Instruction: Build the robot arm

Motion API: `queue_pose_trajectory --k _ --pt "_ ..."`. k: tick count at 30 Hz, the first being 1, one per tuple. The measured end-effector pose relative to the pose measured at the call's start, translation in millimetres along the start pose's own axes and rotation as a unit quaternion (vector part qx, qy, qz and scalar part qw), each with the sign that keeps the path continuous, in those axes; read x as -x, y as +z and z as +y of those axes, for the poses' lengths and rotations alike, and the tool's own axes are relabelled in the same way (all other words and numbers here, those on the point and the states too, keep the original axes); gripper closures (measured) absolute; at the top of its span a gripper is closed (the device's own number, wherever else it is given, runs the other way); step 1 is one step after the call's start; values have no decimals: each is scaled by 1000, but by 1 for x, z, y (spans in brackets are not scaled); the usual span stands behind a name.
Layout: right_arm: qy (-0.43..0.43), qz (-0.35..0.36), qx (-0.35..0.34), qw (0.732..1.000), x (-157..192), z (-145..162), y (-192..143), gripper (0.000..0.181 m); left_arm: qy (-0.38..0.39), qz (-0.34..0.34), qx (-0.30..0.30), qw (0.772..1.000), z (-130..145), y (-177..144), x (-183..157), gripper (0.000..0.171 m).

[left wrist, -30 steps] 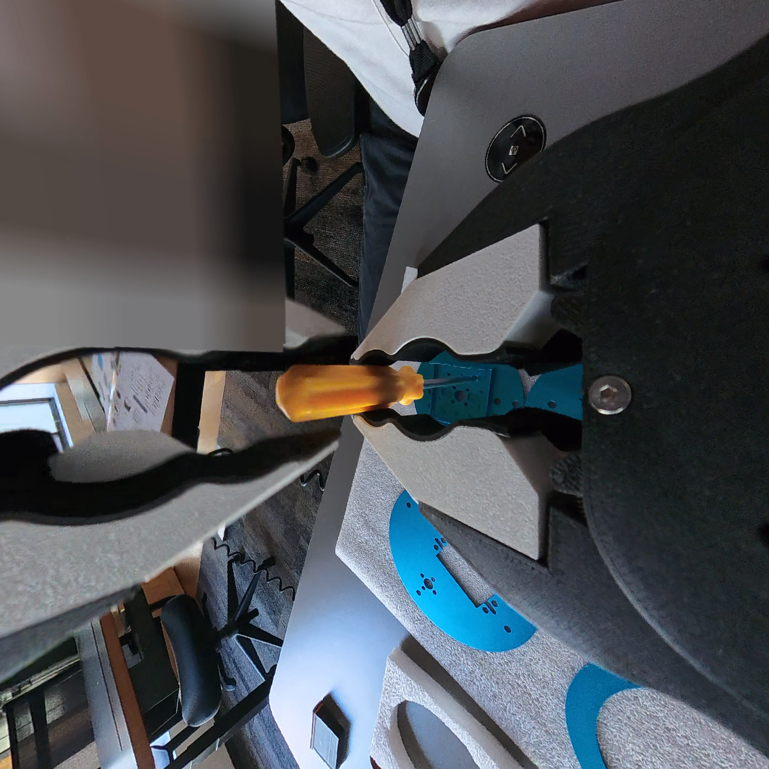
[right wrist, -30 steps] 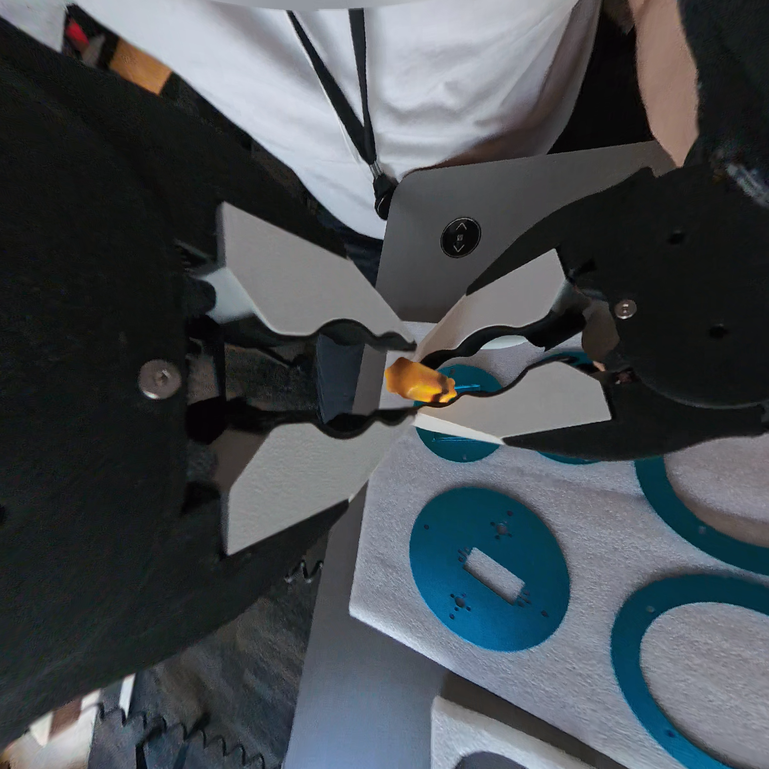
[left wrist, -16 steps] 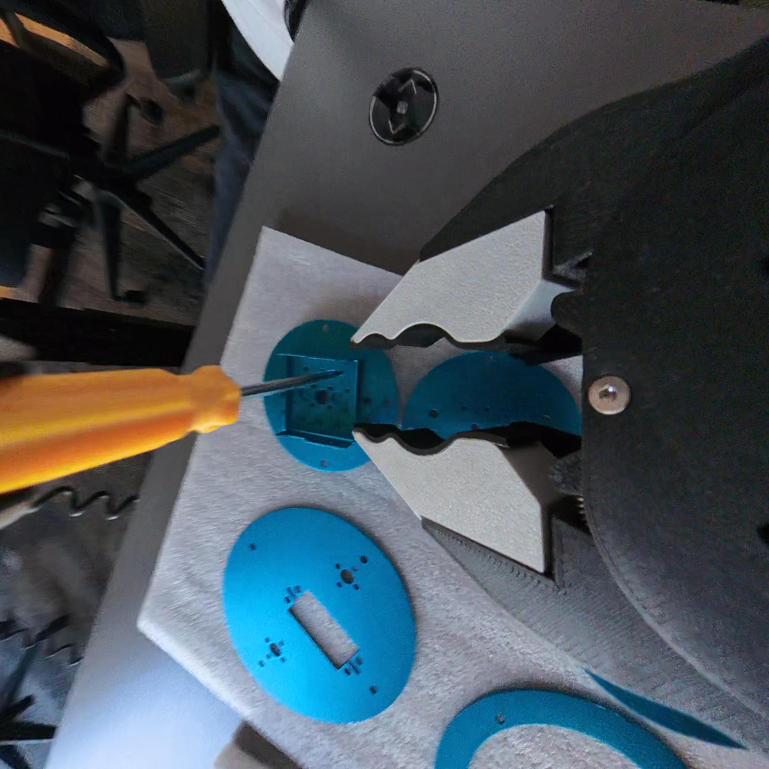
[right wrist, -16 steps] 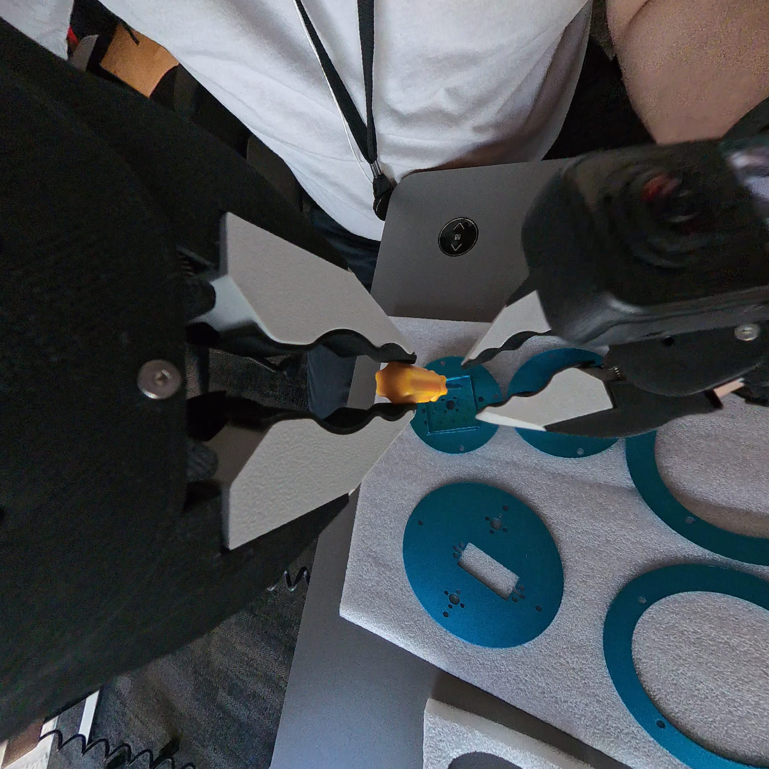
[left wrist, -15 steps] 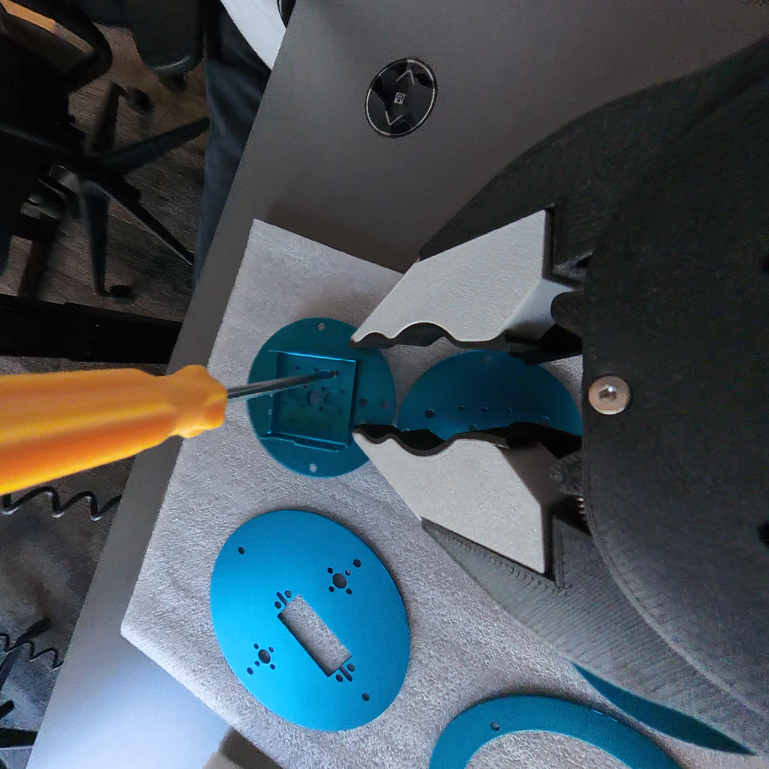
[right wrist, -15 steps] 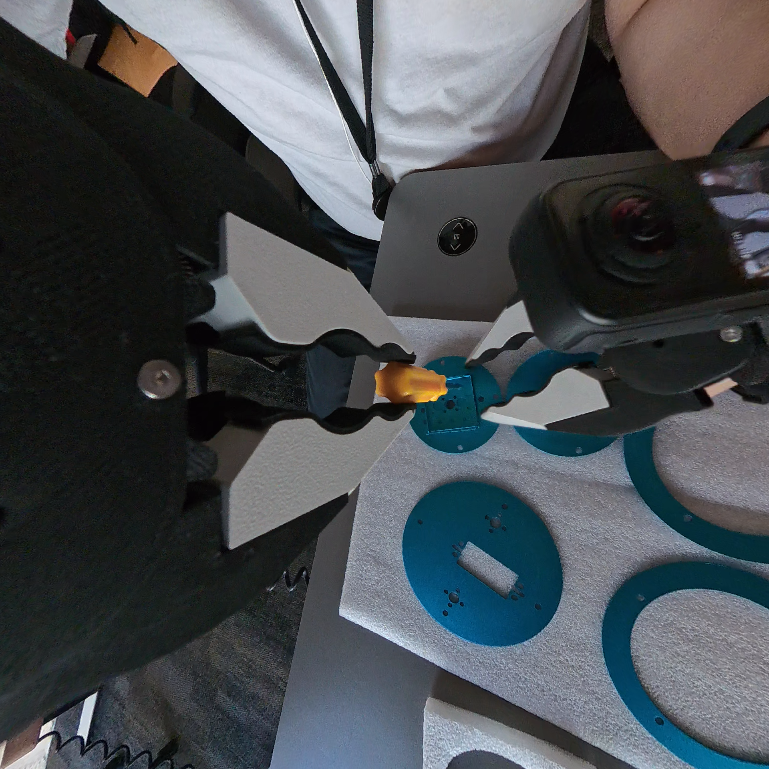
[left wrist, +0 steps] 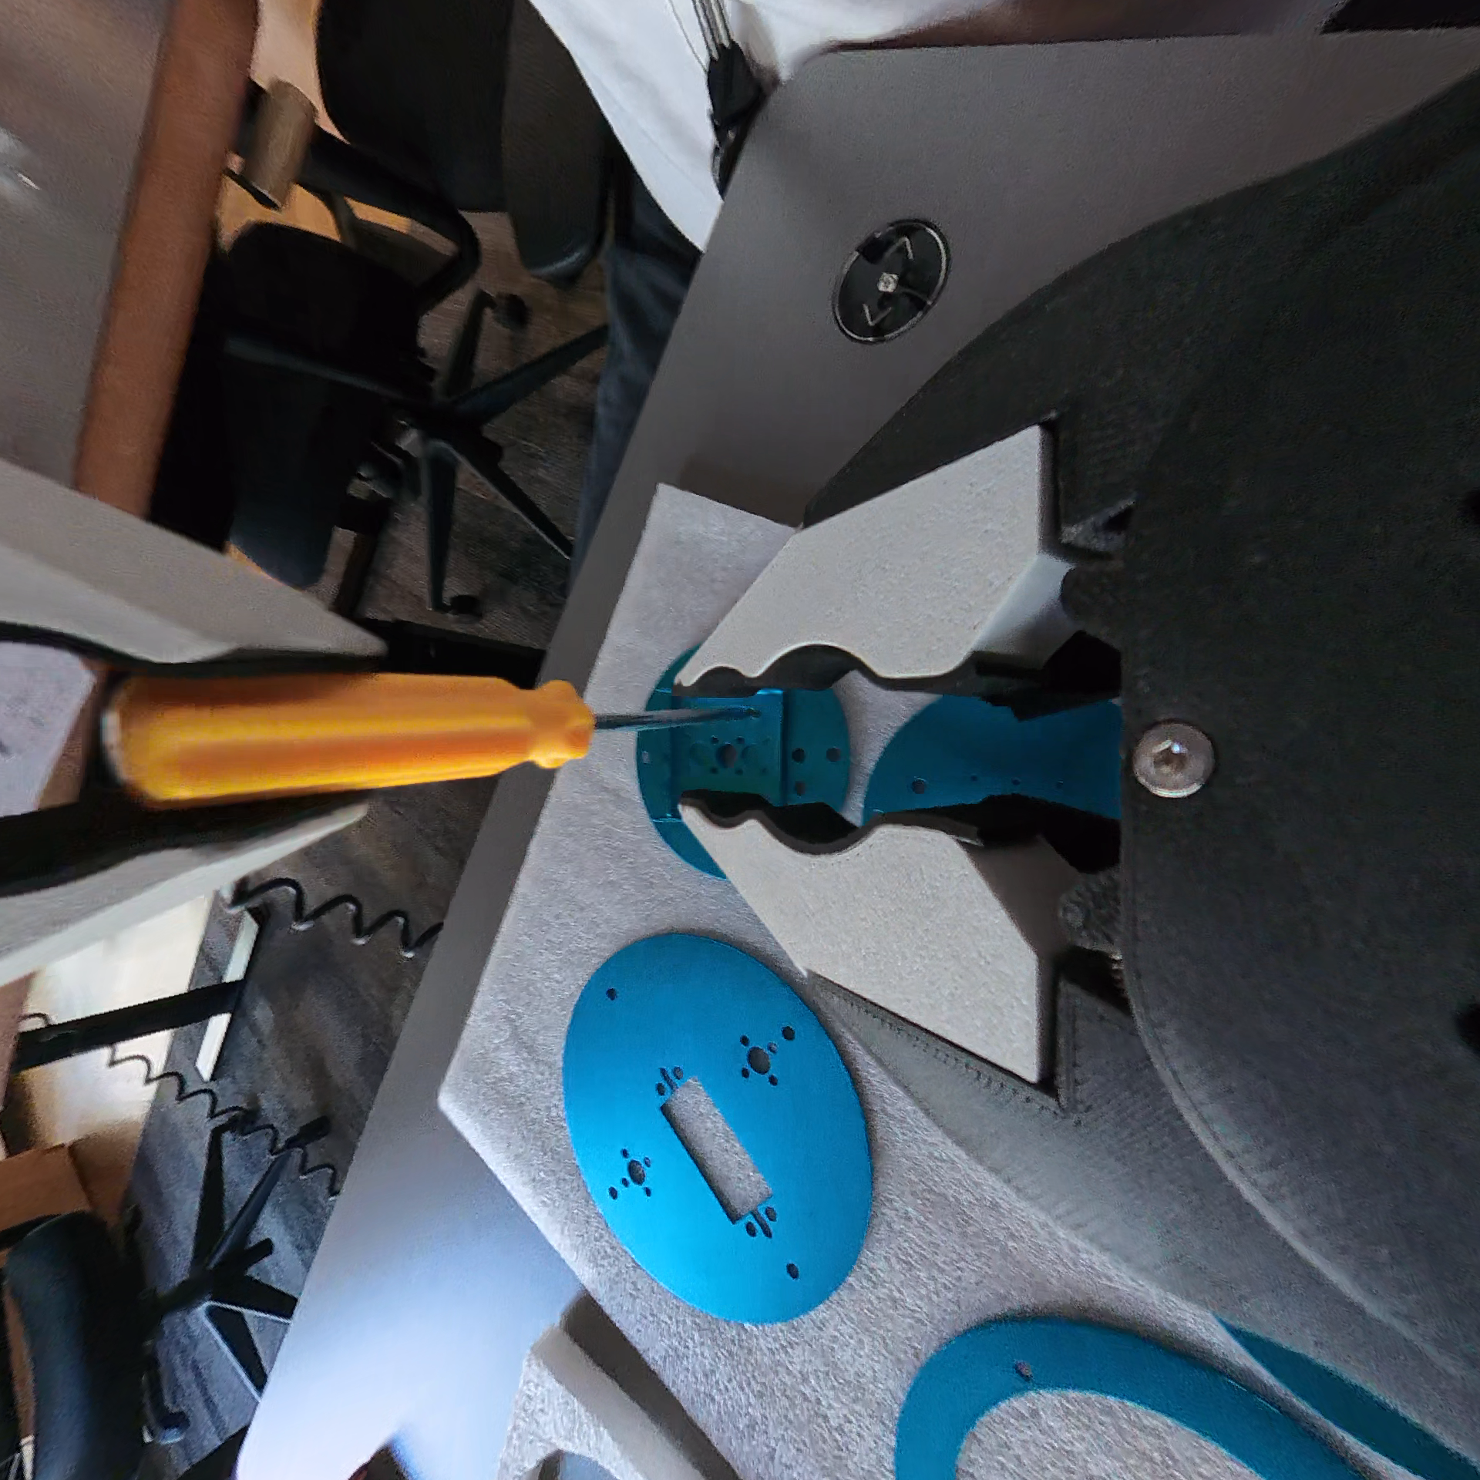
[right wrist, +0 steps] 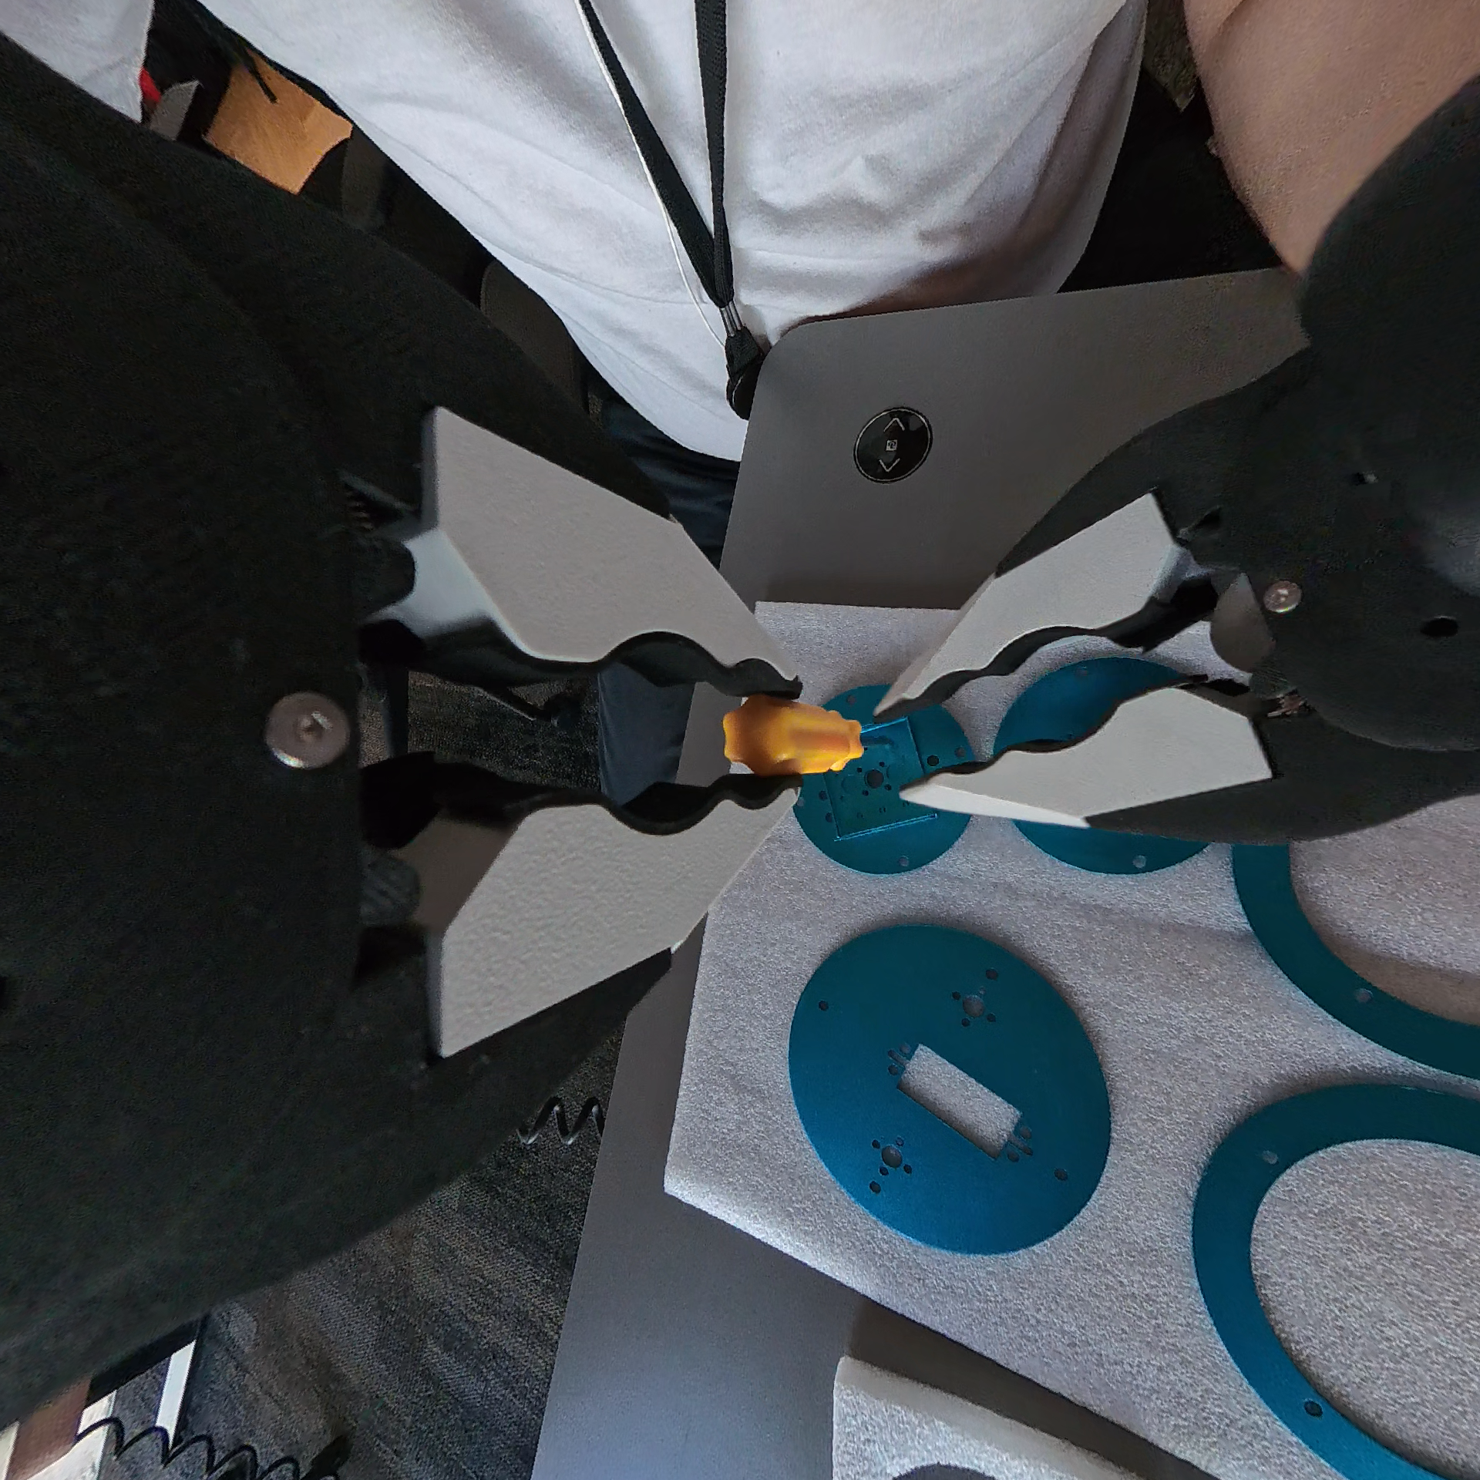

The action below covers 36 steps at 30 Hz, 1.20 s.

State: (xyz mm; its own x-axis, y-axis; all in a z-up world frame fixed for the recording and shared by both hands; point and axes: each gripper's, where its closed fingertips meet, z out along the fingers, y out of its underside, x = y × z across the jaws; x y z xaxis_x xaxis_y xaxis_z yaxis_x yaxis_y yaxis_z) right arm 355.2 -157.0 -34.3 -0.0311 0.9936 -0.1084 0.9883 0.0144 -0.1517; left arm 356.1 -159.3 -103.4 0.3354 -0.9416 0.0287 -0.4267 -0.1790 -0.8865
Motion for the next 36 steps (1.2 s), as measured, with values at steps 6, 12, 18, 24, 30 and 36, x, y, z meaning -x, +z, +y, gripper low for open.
queue_pose_trajectory --k 6,12,18,24,30,36 --pt "17 0 -2 1000 -2 0 0 163 -25 12 -23 999 -18 10 2 147" --pt "70 9 -8 997 -5 1 -1 164 -12 2 -33 999 -24 14 1 151" --pt "46 8 6 999 -3 6 -2 163 12 11 -22 1000 -21 16 -4 170" --pt "-32 -8 -2 999 5 1 -9 151 13 16 -19 1000 -20 16 -5 169" --pt "-70 14 20 997 2 5 -9 162 17 16 -19 1000 -20 16 -7 169" --pt "-44 17 41 998 -1 7 -8 165 10 17 -21 1000 -20 16 -6 168"
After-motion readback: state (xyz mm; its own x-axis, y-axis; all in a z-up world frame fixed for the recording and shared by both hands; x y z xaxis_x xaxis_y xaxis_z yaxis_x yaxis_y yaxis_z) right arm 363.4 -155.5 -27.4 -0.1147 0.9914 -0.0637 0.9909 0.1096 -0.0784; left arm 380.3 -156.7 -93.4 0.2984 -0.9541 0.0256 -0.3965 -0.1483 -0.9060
